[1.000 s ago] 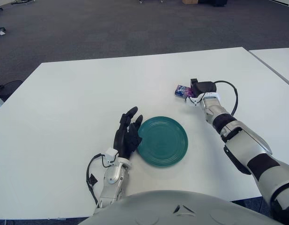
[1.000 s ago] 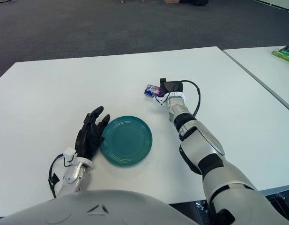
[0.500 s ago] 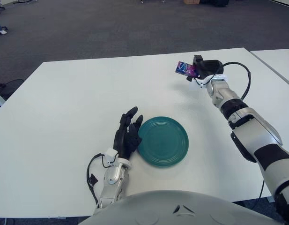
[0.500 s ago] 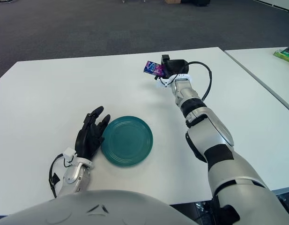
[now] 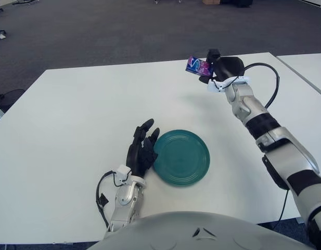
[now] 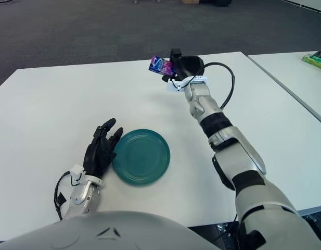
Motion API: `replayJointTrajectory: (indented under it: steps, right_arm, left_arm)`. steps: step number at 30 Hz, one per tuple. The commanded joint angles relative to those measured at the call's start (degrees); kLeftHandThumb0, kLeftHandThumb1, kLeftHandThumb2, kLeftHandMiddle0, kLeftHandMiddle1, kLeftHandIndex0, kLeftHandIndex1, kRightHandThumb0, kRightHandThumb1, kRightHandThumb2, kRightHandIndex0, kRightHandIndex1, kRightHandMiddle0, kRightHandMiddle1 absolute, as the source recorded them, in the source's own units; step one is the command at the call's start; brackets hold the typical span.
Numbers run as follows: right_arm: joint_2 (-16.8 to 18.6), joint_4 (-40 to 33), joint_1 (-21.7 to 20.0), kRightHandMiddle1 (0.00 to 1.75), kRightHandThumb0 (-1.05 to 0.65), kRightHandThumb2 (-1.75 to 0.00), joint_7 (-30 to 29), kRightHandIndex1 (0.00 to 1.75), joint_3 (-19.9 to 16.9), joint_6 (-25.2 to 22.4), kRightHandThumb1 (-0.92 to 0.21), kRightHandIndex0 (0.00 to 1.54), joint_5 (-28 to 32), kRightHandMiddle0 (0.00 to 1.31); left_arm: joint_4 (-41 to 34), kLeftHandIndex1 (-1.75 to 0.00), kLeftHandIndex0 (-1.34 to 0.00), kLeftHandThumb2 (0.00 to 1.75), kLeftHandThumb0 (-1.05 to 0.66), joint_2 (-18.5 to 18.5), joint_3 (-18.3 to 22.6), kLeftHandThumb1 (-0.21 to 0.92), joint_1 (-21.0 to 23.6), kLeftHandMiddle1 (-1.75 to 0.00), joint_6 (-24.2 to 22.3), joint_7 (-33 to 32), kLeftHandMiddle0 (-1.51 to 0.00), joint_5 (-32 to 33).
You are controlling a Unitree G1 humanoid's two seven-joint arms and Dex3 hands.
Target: Put the gum into the plate.
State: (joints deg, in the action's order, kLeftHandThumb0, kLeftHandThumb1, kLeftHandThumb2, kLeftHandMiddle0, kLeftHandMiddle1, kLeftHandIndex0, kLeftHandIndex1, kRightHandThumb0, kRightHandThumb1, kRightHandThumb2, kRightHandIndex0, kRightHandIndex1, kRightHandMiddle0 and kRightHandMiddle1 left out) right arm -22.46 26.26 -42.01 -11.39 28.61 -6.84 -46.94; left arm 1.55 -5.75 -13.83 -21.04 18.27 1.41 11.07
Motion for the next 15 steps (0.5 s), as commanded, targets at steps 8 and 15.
replayJointTrajectory:
  steps: [8,15]
  right_arm:
    - [-3.68,-27.05,13.75,1.75,-0.5,-0.66,10.84,1.75,0.41,-0.22,-0.92,0.87,-4.56,0.61]
    - [-5.17,-35.41,20.23,1.75,-0.47,-0.65,15.39,1.75,1.0,3.59,-0.92,0.83,-6.38,0.62]
  left_arm:
    - [-0.14,-0.76,-0.17,0.93,-0.94,-2.94,-0.96,0.92,-2.68,-0.03,-2.28,-1.53,-0.58,-0.9]
    - [-0.17,-0.75,-0.14,0.91,-0.93,-3.19,-0.62,0.92,-2.88,-0.03,-2.08,-1.62,-0.59,-0.27]
